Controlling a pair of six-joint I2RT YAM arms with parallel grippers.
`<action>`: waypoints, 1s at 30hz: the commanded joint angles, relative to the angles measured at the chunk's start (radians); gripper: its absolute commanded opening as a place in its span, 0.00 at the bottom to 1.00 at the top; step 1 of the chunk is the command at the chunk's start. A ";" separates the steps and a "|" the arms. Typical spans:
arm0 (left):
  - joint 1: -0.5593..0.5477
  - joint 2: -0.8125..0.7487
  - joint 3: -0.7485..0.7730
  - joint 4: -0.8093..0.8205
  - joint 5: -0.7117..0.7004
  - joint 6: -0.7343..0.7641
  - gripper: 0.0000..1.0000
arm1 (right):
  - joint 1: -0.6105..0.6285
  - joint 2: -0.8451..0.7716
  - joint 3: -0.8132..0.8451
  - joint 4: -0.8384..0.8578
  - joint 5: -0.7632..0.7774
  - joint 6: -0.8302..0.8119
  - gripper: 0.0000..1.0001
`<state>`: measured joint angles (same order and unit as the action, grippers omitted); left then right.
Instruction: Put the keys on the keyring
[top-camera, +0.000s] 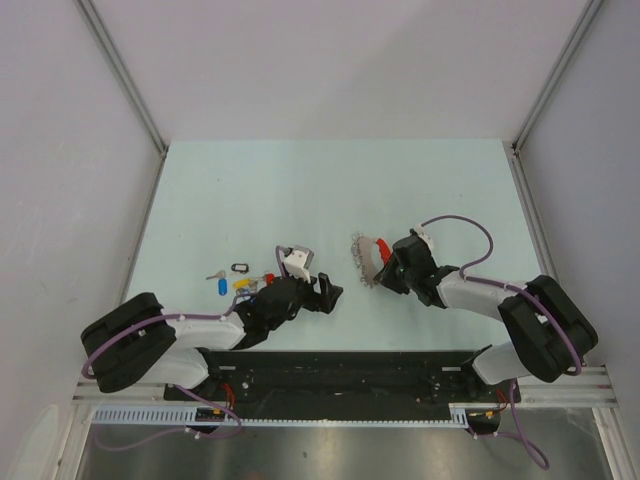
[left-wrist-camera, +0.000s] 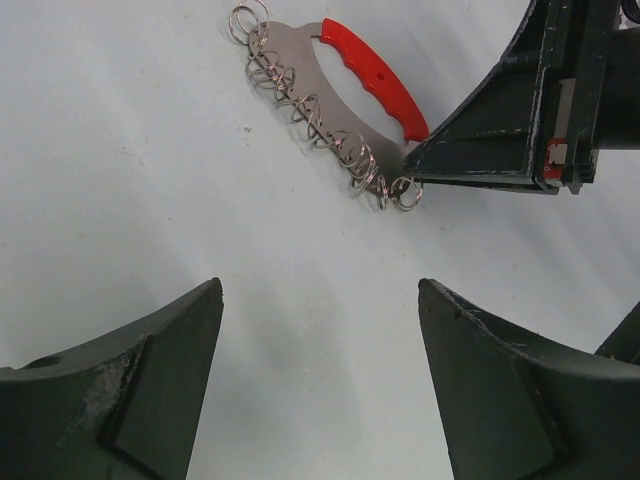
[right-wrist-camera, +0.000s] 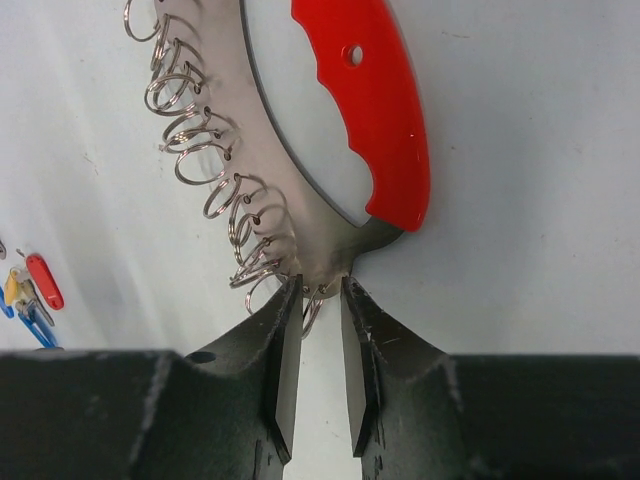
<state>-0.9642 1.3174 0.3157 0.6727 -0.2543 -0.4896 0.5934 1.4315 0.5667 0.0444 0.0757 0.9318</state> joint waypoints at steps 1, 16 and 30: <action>-0.002 -0.012 -0.007 0.062 0.003 -0.007 0.84 | 0.006 -0.003 0.001 0.002 0.038 0.006 0.26; -0.002 -0.021 -0.015 0.067 0.006 -0.006 0.84 | 0.020 -0.040 0.002 -0.028 0.019 -0.007 0.22; -0.001 -0.032 -0.021 0.068 0.010 -0.007 0.84 | 0.025 -0.028 0.002 -0.041 0.021 -0.011 0.17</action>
<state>-0.9642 1.3087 0.3061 0.6872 -0.2481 -0.4900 0.6109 1.4036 0.5667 0.0082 0.0795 0.9234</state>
